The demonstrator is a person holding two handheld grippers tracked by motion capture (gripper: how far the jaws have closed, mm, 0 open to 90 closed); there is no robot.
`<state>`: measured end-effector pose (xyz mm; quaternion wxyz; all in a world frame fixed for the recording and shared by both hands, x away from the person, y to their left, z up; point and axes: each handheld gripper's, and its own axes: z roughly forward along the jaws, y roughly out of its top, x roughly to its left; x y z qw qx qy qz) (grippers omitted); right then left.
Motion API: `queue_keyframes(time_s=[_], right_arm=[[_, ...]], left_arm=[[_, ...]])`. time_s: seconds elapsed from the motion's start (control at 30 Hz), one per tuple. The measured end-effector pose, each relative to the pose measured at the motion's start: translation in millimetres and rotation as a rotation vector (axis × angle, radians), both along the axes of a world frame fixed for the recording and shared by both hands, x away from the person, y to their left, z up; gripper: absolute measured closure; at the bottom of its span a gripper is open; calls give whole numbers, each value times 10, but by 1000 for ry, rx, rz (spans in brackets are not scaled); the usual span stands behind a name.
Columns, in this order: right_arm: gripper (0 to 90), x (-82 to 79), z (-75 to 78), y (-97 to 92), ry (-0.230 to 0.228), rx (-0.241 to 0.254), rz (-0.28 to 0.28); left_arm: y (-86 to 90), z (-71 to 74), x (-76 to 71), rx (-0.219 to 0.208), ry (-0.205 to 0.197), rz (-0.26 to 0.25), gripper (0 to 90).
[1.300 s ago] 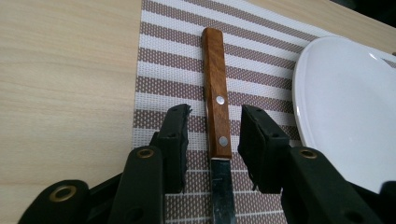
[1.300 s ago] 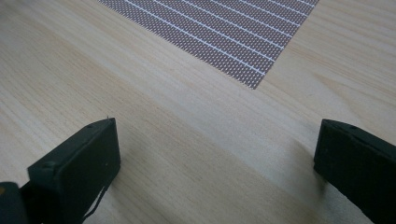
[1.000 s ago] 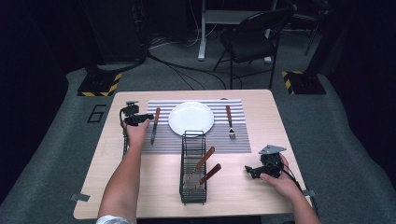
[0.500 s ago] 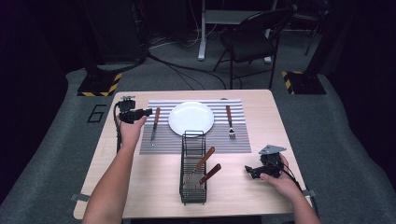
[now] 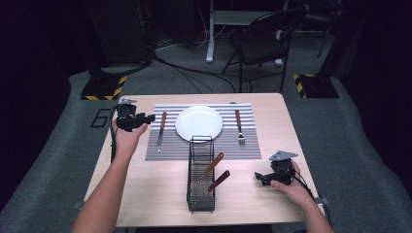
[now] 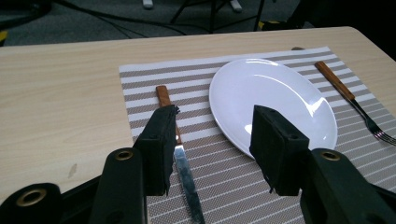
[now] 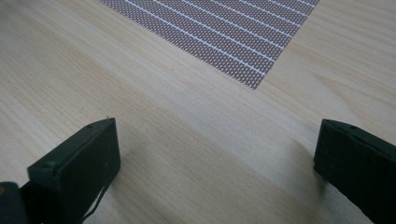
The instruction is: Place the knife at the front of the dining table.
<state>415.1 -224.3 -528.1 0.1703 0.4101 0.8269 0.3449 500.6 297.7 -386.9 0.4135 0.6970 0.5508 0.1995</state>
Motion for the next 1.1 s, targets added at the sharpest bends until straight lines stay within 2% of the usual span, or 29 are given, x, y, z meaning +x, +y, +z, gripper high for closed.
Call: queue_keyframes(time_s=[0.1,0.2,0.23,0.27,0.3,0.37,0.4,0.43,0.5,0.53,0.57,0.6,0.63,0.67,0.7,0.8,0.87,0.9,0.97,1.07,1.1], right_arm=[[0,-1,0,0,1,1,-1],[0,0,0,0,1,1,-1],[0,-1,0,0,1,1,-1],[0,-1,0,0,1,1,-1],[0,-1,0,1,1,1,-1],[0,0,0,0,1,1,-1],[0,0,0,0,1,1,-1],[0,-1,0,0,1,1,-1],[0,0,0,0,1,1,0],[0,0,0,0,1,1,0],[0,0,0,0,1,1,-1],[0,0,0,0,1,1,-1],[0,0,0,0,1,1,-1],[0,0,0,0,1,1,-1],[0,0,0,0,1,1,-1],[0,0,0,0,1,0,0],[0,-1,0,0,1,0,0],[0,0,0,0,1,1,-1],[0,0,0,0,1,1,-1],[0,0,0,0,1,1,0],[0,0,0,0,1,1,-1]], left_arm=[[25,63,-161,-5,-28,-27,499],[38,59,-246,-4,-41,-45,490],[54,24,-332,-7,-48,-55,486],[54,24,-332,-7,-48,-55,480],[68,-39,-415,-11,-50,-76,480],[82,-124,-488,-7,-44,-89,463],[82,-124,-488,-7,-44,-89,458],[105,-227,-564,-1,-35,-92,454],[136,-336,-636,7,-30,-91,444],[136,-336,-636,7,-30,-91,442],[178,-432,-701,21,-24,-95,439],[178,-432,-701,21,-24,-95,438],[232,-514,-758,40,-22,-92,436],[263,-553,-789,40,-22,-86,433],[263,-553,-789,40,-22,-86,427],[385,-690,-919,36,-8,-66,415],[412,-721,-947,45,-2,-65,411],[457,-786,-997,63,9,-60,409],[481,-818,-1020,66,14,-56,396],[585,-963,-1082,47,17,-39,381],[585,-963,-1082,47,17,-39,370]])
